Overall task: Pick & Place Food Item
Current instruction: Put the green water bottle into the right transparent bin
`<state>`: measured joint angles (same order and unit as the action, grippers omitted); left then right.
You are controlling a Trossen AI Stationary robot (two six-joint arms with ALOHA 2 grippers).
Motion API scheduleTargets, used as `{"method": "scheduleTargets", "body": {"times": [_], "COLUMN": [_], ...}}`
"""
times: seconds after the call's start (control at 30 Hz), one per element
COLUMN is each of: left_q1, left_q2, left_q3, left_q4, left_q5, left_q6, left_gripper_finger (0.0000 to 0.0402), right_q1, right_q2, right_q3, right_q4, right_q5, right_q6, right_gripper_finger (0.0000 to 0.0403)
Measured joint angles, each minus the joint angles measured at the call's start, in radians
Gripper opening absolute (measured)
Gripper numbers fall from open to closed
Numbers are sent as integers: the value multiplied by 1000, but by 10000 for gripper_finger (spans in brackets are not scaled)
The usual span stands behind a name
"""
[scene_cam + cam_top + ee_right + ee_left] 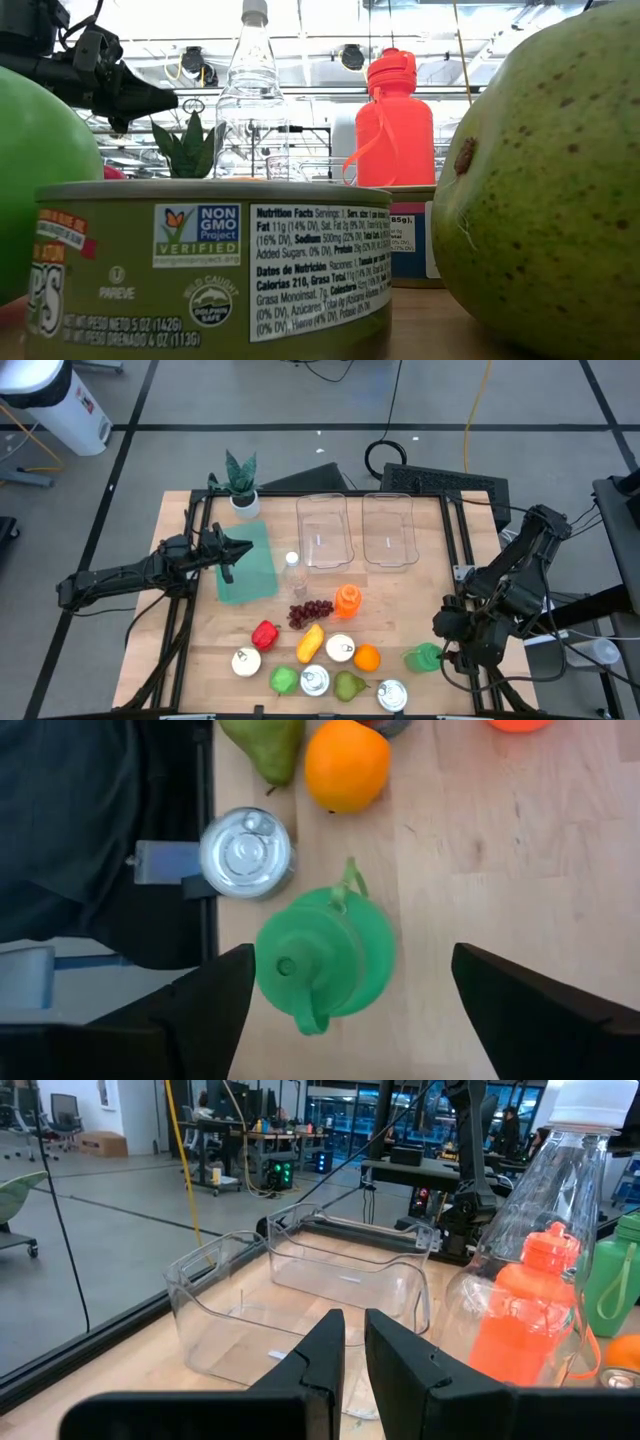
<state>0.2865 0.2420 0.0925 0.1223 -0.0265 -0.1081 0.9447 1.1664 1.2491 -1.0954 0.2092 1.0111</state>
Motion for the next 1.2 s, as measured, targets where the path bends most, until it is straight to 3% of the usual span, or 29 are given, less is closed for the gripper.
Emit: {"method": "scheduleTargets", "body": {"times": [0.27, 0.47, 0.57, 0.87, 1.2], "left_q1": [0, 0, 0, 0, 0], "left_q2": [0, 0, 0, 0, 0], "left_q3": [0, 0, 0, 0, 0], "left_q4": [0, 0, 0, 0, 0], "left_q5": [0, -1, -1, -1, -2], "left_q6": [0, 0, -1, -6, -1], "left_gripper_finger": [50, 50, 50, 50, 50], "right_q1": [0, 24, 35, 35, 24], "right_q2": [-42, -110, -93, -32, -33], "right_q3": [0, 1, 1, 0, 0], "right_q4": [28, 65, 26, -38, 22], "right_q5": [8, 21, 51, -3, 23], "right_q6": [-61, 22, 14, -12, -29], "right_gripper_finger": [333, 332, 327, 329, 321]}}
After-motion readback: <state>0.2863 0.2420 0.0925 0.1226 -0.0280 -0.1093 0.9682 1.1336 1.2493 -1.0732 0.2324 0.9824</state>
